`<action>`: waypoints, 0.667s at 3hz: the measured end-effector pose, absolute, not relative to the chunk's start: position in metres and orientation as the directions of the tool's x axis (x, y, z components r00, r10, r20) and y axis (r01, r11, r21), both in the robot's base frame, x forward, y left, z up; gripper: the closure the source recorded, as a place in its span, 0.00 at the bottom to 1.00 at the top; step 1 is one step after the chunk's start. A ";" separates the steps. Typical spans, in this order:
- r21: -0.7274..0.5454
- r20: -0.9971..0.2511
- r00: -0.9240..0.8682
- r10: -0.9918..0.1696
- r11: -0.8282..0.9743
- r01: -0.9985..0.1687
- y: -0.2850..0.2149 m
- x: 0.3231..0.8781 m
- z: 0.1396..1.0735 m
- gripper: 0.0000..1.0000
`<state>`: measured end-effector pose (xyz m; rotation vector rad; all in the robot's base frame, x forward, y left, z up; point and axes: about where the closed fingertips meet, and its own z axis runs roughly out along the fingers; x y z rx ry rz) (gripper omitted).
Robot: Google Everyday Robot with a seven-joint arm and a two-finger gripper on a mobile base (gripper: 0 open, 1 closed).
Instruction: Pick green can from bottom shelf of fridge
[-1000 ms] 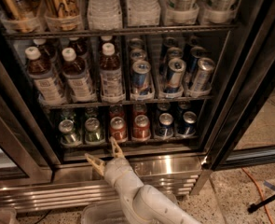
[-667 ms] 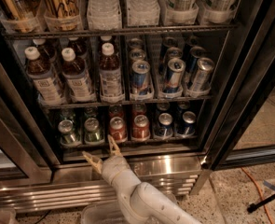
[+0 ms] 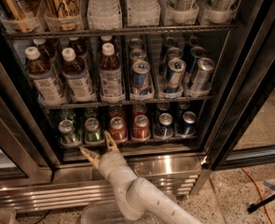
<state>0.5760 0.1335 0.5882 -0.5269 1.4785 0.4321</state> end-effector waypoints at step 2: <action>-0.068 -0.997 0.065 -0.038 0.825 -0.561 0.134 0.600 0.592 0.29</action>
Offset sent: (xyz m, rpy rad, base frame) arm 0.0378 0.0003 0.0042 0.0117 -0.0131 -0.0238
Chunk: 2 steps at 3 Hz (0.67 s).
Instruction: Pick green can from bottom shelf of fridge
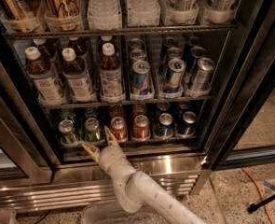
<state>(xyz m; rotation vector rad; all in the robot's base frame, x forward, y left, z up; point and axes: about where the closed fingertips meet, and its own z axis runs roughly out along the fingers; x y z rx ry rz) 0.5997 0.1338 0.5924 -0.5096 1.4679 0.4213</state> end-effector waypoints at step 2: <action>-0.067 -0.997 0.057 -0.042 0.817 -0.573 0.145 0.620 0.588 0.31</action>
Offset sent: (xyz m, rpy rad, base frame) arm 0.0319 0.0175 -0.0078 -0.0105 0.0141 0.0221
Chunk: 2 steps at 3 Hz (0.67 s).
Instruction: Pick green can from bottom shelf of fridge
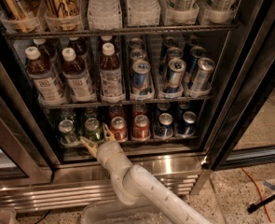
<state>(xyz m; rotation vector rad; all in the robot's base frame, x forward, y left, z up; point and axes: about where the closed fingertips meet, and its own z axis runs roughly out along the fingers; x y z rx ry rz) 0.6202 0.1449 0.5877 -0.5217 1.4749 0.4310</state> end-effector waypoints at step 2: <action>-0.069 -0.998 0.049 -0.049 0.806 -0.588 0.154 0.627 0.584 0.49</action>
Offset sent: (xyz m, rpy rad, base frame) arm 0.0054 0.0077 -0.0027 -0.0065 0.0067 0.0153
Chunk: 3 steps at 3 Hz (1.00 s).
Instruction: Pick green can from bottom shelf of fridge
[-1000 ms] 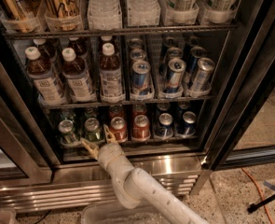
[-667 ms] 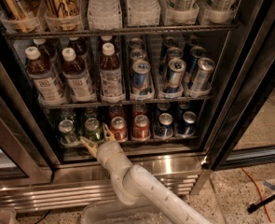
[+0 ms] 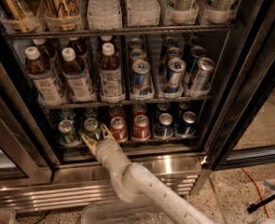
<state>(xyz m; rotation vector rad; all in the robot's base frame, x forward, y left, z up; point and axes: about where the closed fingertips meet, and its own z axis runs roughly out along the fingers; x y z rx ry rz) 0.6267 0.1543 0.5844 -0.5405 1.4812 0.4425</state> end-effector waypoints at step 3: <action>-0.085 -0.996 0.061 -0.061 0.801 -0.593 0.154 0.622 0.593 1.00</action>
Offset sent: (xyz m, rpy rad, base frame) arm 0.0000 0.0000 0.0000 0.0000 0.0000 0.0000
